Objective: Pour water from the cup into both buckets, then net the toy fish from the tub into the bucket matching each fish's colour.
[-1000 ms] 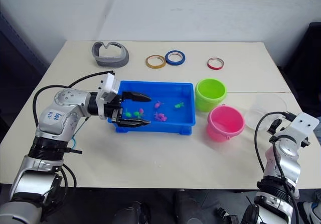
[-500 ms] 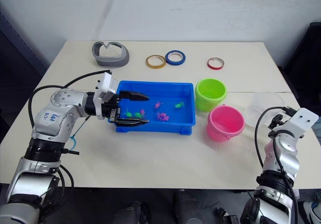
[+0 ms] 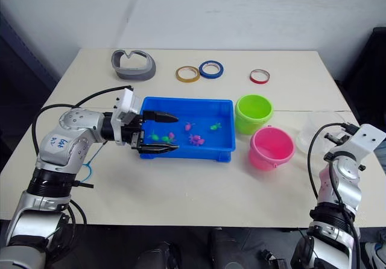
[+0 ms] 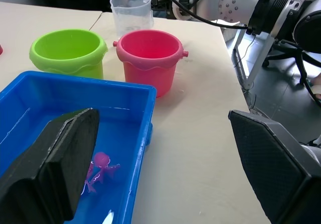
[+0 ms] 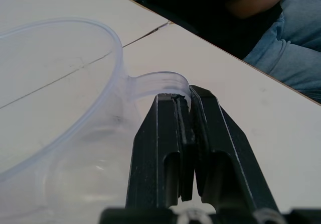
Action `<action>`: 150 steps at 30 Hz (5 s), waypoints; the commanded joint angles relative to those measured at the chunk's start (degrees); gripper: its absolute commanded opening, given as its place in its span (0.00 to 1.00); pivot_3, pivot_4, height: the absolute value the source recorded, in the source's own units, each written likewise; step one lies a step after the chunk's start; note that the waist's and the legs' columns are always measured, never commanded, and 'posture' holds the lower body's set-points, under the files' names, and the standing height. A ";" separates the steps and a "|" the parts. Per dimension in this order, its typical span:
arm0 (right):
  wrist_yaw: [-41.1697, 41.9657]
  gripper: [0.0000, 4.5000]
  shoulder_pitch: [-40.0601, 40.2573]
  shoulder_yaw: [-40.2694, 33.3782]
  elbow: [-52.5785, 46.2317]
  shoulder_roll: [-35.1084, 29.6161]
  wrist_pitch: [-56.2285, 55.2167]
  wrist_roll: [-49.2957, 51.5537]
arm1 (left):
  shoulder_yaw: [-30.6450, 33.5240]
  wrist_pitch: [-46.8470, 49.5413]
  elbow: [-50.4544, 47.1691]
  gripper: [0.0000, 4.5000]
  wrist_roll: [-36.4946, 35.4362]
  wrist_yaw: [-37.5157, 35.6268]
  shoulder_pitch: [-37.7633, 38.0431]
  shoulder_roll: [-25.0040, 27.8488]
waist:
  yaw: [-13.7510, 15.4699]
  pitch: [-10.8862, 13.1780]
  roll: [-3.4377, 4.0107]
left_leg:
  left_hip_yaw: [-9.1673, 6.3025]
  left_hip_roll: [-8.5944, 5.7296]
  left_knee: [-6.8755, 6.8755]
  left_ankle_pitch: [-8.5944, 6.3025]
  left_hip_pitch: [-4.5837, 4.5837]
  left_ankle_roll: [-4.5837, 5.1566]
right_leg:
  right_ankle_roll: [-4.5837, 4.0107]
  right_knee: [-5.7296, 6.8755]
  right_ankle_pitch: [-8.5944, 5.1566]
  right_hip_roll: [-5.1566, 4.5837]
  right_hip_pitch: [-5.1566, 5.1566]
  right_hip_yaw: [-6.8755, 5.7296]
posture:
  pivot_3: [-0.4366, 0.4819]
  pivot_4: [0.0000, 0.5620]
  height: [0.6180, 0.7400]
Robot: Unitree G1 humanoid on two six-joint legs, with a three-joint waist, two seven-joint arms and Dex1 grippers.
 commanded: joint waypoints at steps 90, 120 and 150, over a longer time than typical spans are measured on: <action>31.63 0.02 26.37 5.39 -47.87 -23.00 1.82 -12.26 | 0.39 0.22 2.92 1.00 -0.84 -2.29 -2.48 0.05 | 1.64 0.20 0.32 | -0.02 -0.02 -0.02 0.00 -0.04 0.00 | 0.06 -0.09 -0.01 0.01 0.00 0.00 | 0.48 0.27 0.98; 33.21 0.02 26.56 7.85 -42.11 -25.08 -9.85 -25.73 | 0.26 0.08 2.76 1.00 -0.53 -2.14 -2.35 -0.30 | 1.62 0.20 0.32 | -0.01 -0.02 0.02 0.00 -0.03 0.00 | 0.05 -0.05 -0.01 0.02 0.00 -0.01 | 0.48 0.27 0.98; 34.65 0.02 16.94 3.78 -40.01 -19.77 9.56 -8.71 | 0.69 0.19 1.67 1.00 -0.53 -1.11 -1.54 0.00 | 1.59 0.20 0.32 | -0.02 -0.01 0.10 0.00 -0.02 0.00 | 0.05 0.06 -0.01 0.02 0.00 -0.02 | 0.48 0.27 0.98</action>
